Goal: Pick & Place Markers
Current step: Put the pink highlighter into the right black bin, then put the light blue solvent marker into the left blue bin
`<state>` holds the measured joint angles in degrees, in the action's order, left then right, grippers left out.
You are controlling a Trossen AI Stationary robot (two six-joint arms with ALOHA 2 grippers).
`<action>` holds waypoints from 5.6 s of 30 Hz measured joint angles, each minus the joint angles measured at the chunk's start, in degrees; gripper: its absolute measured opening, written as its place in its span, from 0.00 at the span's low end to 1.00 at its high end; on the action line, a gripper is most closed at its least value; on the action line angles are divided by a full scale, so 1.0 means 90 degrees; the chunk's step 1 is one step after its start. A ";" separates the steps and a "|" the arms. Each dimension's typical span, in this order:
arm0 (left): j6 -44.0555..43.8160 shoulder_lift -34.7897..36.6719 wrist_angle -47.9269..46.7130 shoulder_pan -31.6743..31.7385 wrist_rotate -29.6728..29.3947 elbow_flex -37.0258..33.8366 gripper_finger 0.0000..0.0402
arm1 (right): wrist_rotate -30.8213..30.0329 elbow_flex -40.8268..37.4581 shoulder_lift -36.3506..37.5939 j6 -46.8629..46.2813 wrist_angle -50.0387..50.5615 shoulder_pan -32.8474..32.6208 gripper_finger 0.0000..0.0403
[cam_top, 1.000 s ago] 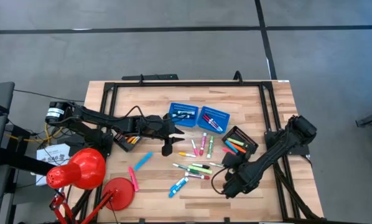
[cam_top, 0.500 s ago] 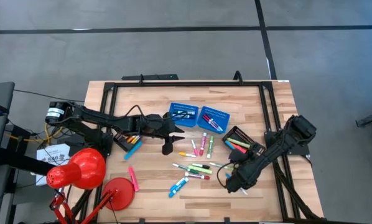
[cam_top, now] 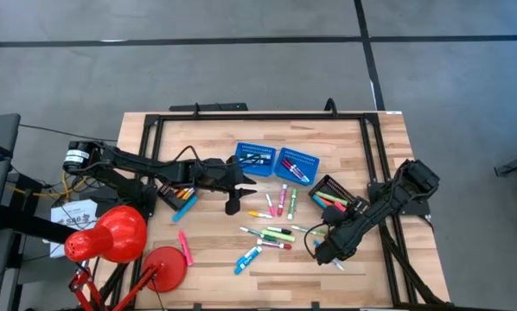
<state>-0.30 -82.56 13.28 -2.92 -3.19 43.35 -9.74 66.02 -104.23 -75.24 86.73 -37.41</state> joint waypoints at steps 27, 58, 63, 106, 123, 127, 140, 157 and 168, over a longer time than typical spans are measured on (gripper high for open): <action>0.0001 0.0000 0.0138 0.0005 -0.0002 -0.0002 0.32 | -0.2088 -0.2296 0.3048 0.0395 -0.2581 0.0773 0.16; 0.0001 0.0000 0.0197 0.0000 -0.0002 -0.0002 0.32 | -0.1746 -0.2545 0.3039 0.1083 -0.3637 0.2088 0.45; 0.0001 0.0000 0.0223 0.0000 -0.0002 -0.0002 0.32 | -0.1746 -0.2545 0.3039 0.1137 -0.3702 0.2142 0.44; 0.0001 0.0001 0.0483 0.0000 -0.0002 -0.0002 0.32 | -0.1737 -0.2545 0.3039 0.2193 -0.4404 0.2137 0.44; 0.0001 0.0000 0.0537 0.0002 -0.0002 -0.0002 0.32 | -0.1734 -0.2545 0.3039 0.2190 -0.6126 0.2135 0.44; 0.0001 0.0002 0.0537 0.0002 -0.0002 -0.0002 0.32 | -0.1734 -0.2545 0.3038 0.2190 -0.6550 0.2135 0.44; 0.0000 0.0002 0.0578 0.0002 -0.0002 -0.0002 0.32 | -0.1858 -0.2543 0.3036 0.3360 -0.6903 0.2281 0.43; 0.0001 0.0002 0.0631 0.0002 -0.0002 -0.0002 0.32 | -0.1745 -0.2543 0.3036 0.3358 -0.6891 0.2934 0.43; 0.0000 0.0002 0.0707 0.0002 -0.0002 -0.0002 0.32 | -0.1958 -0.2543 0.3036 0.3749 -0.7634 0.3006 0.43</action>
<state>-0.30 -82.55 19.64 -2.90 -3.20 43.33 -27.36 43.13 -76.90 -41.50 18.02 -10.35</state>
